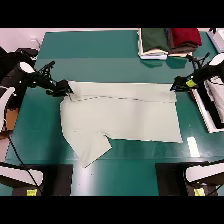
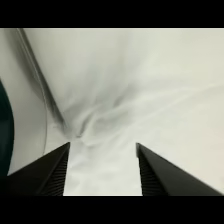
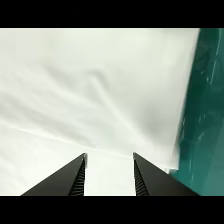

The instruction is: Fold the shirts.

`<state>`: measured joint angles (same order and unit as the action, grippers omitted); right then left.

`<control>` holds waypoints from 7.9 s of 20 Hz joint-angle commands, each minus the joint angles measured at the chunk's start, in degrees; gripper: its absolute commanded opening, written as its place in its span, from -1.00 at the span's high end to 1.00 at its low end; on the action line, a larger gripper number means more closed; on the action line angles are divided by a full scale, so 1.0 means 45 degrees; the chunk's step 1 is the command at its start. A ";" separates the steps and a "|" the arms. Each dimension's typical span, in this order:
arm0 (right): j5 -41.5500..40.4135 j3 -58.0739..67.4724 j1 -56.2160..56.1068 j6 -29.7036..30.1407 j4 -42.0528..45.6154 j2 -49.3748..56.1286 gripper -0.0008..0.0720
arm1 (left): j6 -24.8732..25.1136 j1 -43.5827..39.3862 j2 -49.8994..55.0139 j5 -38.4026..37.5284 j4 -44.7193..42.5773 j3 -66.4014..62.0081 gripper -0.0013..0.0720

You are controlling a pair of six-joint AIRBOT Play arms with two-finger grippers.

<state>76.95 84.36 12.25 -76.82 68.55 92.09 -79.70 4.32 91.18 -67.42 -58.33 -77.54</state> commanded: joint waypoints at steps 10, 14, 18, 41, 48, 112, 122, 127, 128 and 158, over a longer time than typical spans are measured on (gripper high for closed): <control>0.1948 -0.0359 -0.0248 0.0180 -0.0019 -0.4430 0.02 | -0.1894 -0.0092 -0.8675 -0.1044 -0.2691 1.0049 -0.39; 0.1530 -0.0359 -0.0243 0.0175 -0.0019 -0.5037 0.02 | -0.1787 -0.0092 -0.9204 0.0015 -0.0967 1.1676 -0.39; 0.1627 -0.0359 -0.0248 0.0170 -0.0019 -0.5056 0.02 | -0.1666 -0.1520 -0.9204 0.1991 0.0476 1.2371 -0.39; 0.0563 -1.1880 0.3706 0.0991 -0.0369 -0.5659 0.00 | -0.1559 -0.2817 -0.9214 0.1088 0.1049 1.0244 0.90; 0.1375 -1.0273 0.2433 0.1049 0.0544 -0.8097 0.92 | -0.2433 -0.2817 -1.1142 -0.1132 -0.0928 0.9680 0.90; 0.1379 0.3211 -0.1996 0.1632 -0.5654 -0.2249 0.92 | -0.3191 -0.8208 0.3089 0.4969 0.0345 -0.2186 0.90; 0.0831 0.4167 -0.5226 0.1273 -0.5673 -0.2234 0.92 | -0.3191 -0.6951 0.2030 0.3628 -0.0675 -0.2783 0.90; -0.0670 0.4182 -0.7796 0.1676 -0.6679 -0.1345 0.92 | -0.2948 -0.3978 -0.1821 0.1977 -0.3308 -0.2783 0.90; -0.1433 0.4182 -0.8592 0.1904 -0.7014 -0.0899 0.92 | -0.2798 -0.3332 -0.2739 0.1749 -0.3721 -0.2783 0.90; -0.3507 -0.0583 -0.7533 0.0767 -0.8374 0.3453 -0.53 | -0.2851 -0.4235 -0.6159 0.2861 -0.4065 -0.0913 0.90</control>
<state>63.18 78.06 -17.76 -73.91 36.23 103.37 -92.49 -14.44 63.22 -55.05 -78.00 -81.78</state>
